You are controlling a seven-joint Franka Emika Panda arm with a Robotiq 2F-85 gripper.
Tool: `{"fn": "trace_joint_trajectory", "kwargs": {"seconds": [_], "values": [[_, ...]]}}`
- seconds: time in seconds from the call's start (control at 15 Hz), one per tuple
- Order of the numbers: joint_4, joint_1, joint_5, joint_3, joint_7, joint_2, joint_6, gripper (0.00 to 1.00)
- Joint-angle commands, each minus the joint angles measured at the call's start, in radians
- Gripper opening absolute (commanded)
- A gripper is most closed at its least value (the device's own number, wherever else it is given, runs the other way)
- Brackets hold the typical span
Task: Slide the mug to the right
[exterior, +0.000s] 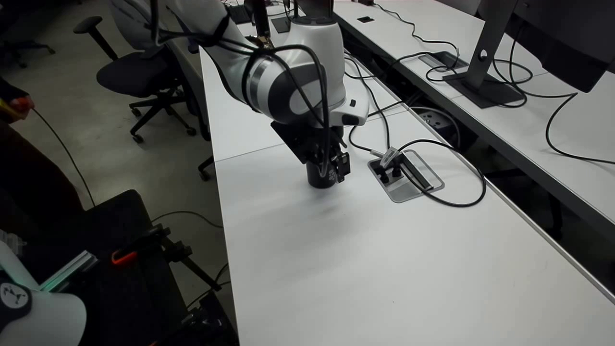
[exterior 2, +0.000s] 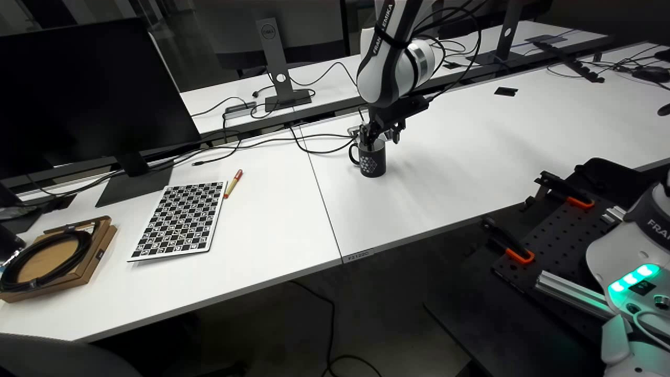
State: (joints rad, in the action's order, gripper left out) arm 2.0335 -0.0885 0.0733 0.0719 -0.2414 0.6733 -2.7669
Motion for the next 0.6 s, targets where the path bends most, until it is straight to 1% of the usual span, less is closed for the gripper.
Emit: {"fn": "trace_joint_trajectory", "kwargs": {"seconds": [0.0,0.07,0.2,0.27,0.33,0.4,0.53], "values": [[-0.030,-0.022,-0.028,0.014,-0.018,0.029,-0.018,0.61],[-0.033,-0.025,-0.029,0.016,-0.023,0.031,-0.017,0.52],[-0.036,-0.029,-0.030,0.018,-0.031,0.031,-0.016,0.38],[-0.036,-0.030,-0.030,0.019,-0.033,0.031,-0.017,0.30],[-0.037,-0.031,-0.031,0.020,-0.035,0.031,-0.018,0.23],[-0.038,-0.031,-0.032,0.020,-0.037,0.031,-0.018,0.14],[-0.040,-0.029,-0.035,0.020,-0.041,0.029,-0.019,0.01]]}}
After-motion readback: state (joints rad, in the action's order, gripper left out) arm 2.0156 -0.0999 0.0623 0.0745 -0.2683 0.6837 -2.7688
